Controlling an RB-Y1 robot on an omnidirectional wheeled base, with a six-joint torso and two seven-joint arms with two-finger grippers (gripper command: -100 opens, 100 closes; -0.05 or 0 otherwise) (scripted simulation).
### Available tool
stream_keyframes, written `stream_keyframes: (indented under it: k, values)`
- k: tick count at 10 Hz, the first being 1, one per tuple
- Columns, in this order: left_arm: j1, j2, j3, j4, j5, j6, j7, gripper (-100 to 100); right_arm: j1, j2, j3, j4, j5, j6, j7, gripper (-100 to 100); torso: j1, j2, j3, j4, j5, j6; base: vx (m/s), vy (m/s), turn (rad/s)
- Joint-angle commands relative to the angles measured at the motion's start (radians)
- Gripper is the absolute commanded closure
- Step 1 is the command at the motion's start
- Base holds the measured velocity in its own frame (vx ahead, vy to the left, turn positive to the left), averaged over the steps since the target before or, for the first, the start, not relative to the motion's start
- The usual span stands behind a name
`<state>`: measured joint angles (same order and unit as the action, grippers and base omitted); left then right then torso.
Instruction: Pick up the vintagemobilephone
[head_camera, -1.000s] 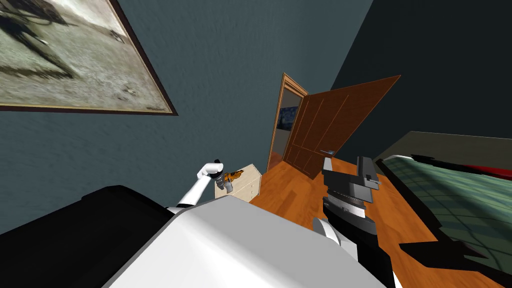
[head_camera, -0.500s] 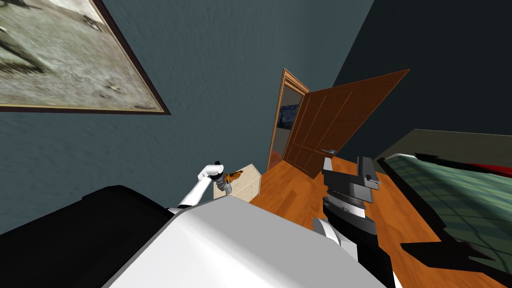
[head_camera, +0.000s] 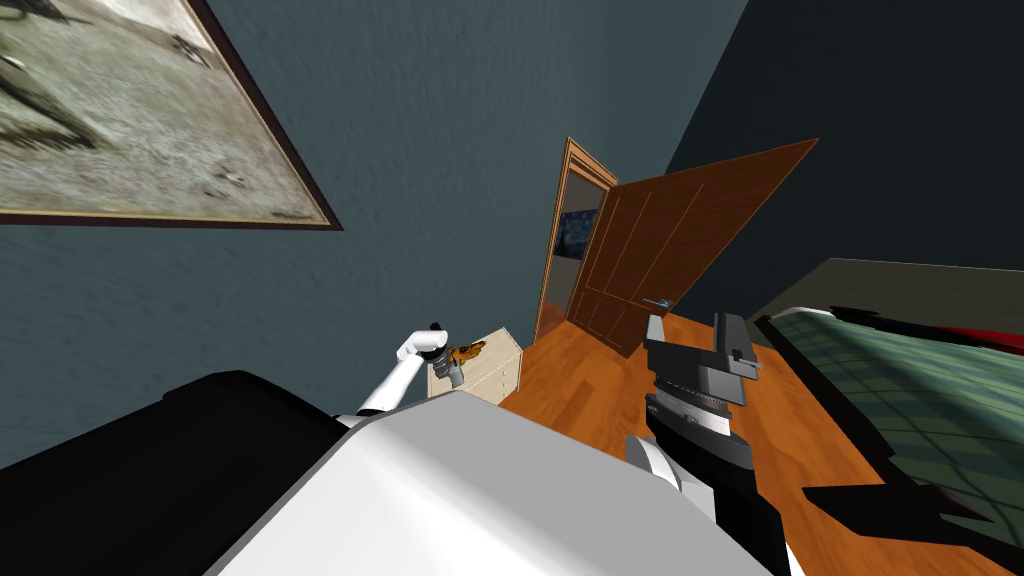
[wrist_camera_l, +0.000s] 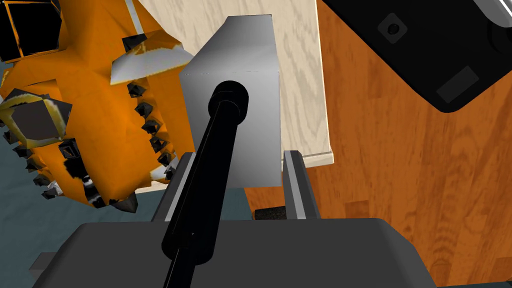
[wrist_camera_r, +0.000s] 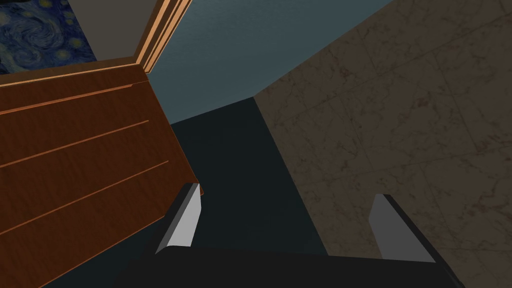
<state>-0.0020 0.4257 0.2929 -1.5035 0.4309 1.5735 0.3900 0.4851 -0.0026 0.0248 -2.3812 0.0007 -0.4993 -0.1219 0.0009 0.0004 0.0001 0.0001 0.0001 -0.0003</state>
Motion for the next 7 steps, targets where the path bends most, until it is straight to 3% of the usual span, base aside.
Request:
stream_keyframes:
  k: [1, 2, 3, 4, 6, 7]
  values:
    - [0.000, 0.000, 0.000, 0.000, 0.000, 0.000, 0.000, 100, 0.000, 0.000, 0.000, 0.000, 0.000, 0.000, 0.000, 0, 0.000, 0.000, 0.000, 0.000, 0.000, 0.000, 0.000, 0.000, 0.000]
    - [0.000, 0.000, 0.000, 0.000, 0.000, 0.000, 0.000, 100, 0.000, 0.000, 0.000, 0.000, 0.000, 0.000, 0.000, 0, 0.000, 0.000, 0.000, 0.000, 0.000, 0.000, 0.000, 0.000, 0.000]
    - [0.000, 0.000, 0.000, 0.000, 0.000, 0.000, 0.000, 0, 0.000, 0.000, 0.000, 0.000, 0.000, 0.000, 0.000, 0, 0.000, 0.000, 0.000, 0.000, 0.000, 0.000, 0.000, 0.000, 0.000]
    - [0.000, 0.007, 0.004, -0.032, 0.006, 0.031, 0.010, 100, 0.000, 0.000, 0.000, 0.000, 0.000, 0.000, 0.000, 0, 0.000, 0.000, 0.000, 0.000, 0.000, 0.000, -0.003, -0.005, -0.001]
    - [0.000, 0.017, 0.010, -0.063, 0.014, 0.065, 0.018, 100, 0.000, 0.000, 0.000, 0.000, 0.000, 0.000, 0.000, 0, -0.001, 0.001, 0.001, 0.001, -0.001, 0.000, -0.003, -0.007, -0.001]
    - [-0.002, 0.015, 0.008, -0.054, 0.011, 0.055, 0.016, 100, 0.000, 0.000, 0.000, 0.000, 0.000, 0.000, 0.000, 0, -0.001, 0.001, 0.001, 0.001, -0.001, 0.000, 0.000, 0.000, 0.000]
